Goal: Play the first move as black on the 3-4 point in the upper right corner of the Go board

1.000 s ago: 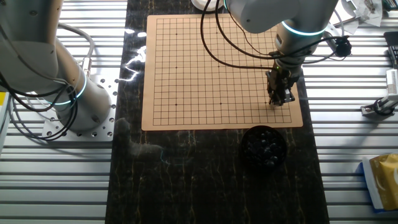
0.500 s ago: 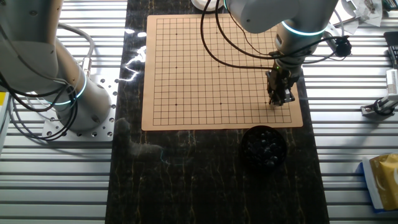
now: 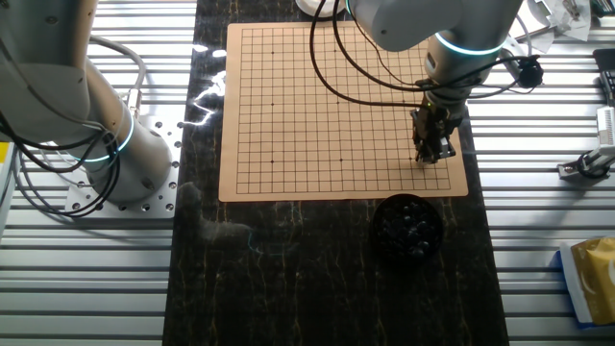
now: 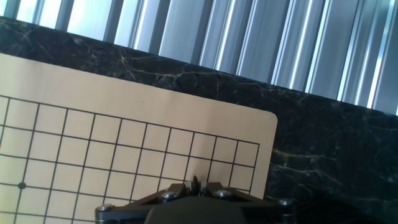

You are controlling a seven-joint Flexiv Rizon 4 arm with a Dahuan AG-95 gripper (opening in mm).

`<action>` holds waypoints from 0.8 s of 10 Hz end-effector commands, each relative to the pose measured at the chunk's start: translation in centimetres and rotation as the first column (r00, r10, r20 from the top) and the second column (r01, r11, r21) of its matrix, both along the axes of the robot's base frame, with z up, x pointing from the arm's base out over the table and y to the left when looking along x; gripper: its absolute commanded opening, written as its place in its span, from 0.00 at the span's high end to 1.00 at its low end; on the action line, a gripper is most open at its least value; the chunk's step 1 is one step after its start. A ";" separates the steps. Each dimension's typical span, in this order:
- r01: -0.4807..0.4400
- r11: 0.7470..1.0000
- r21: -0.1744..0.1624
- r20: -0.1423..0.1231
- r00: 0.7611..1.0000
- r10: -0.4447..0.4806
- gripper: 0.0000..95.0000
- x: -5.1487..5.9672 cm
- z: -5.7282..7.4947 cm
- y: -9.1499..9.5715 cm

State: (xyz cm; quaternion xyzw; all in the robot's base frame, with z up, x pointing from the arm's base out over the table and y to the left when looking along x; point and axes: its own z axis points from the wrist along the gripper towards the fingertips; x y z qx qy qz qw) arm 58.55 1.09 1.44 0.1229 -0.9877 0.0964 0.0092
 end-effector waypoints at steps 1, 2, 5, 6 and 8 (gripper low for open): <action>0.001 1.000 0.001 0.000 1.000 -0.001 1.00 0.0 0.0 0.0; 0.001 1.000 0.001 0.000 1.000 -0.001 1.00 0.0 0.0 0.0; -0.002 1.000 0.000 -0.001 1.000 0.002 1.00 0.0 0.0 0.0; -0.003 1.000 0.001 -0.001 1.000 0.003 1.00 0.0 0.0 0.0; -0.003 1.000 0.001 -0.001 1.000 0.003 1.00 0.0 0.0 0.0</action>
